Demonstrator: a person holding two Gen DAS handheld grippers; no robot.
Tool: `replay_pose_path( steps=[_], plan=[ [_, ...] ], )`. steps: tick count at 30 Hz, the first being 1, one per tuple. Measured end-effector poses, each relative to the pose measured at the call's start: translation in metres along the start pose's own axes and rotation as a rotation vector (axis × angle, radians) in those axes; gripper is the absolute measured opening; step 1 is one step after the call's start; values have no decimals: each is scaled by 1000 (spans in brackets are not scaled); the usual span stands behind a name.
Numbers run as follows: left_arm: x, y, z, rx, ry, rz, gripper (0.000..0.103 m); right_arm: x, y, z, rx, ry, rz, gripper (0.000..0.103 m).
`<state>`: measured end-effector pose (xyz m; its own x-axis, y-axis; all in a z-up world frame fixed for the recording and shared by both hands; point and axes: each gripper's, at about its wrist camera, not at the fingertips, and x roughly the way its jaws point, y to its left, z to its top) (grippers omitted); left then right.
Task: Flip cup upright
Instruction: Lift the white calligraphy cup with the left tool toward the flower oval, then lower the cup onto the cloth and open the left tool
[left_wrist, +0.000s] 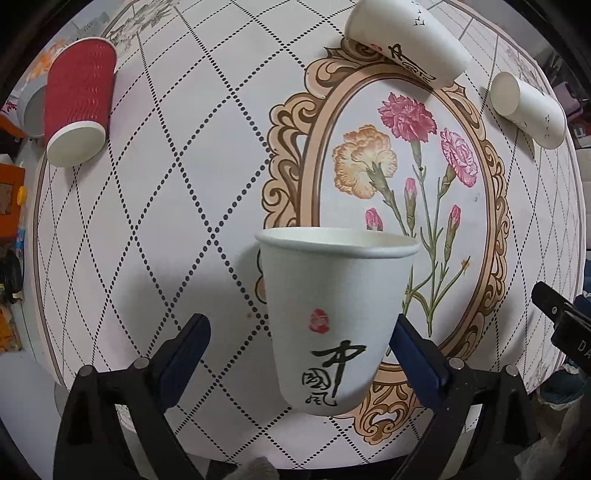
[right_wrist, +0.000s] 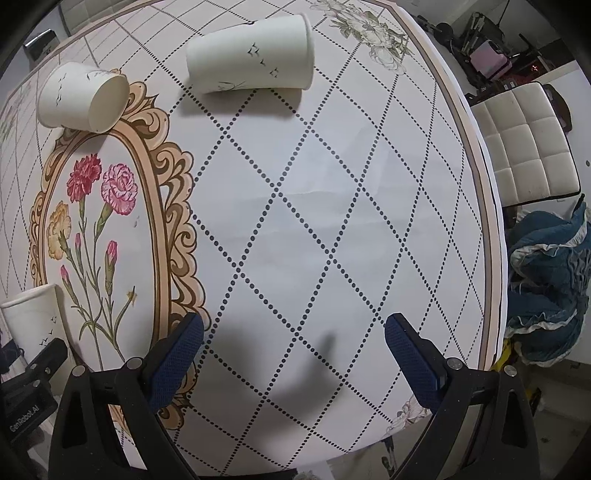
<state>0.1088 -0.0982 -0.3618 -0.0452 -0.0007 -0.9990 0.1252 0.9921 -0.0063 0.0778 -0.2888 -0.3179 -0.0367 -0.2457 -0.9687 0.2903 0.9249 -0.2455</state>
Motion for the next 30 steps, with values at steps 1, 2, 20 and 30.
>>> replay_pose_path(
  steps=[1,2,20,30],
  plan=[
    [2,2,0,-2,-1,-1,98,-1,2,0,-2,0,-1,100],
    [2,5,0,-3,-2,-2,98,-2,4,-1,-4,0,-1,100],
    [-90,112,-28,-51,-211,247,98,-38,21,-5,21,-43,15,100],
    [-55,163,-46,-152,-148,217,98,-79,111,-22,-115,-28,139,99]
  ],
)
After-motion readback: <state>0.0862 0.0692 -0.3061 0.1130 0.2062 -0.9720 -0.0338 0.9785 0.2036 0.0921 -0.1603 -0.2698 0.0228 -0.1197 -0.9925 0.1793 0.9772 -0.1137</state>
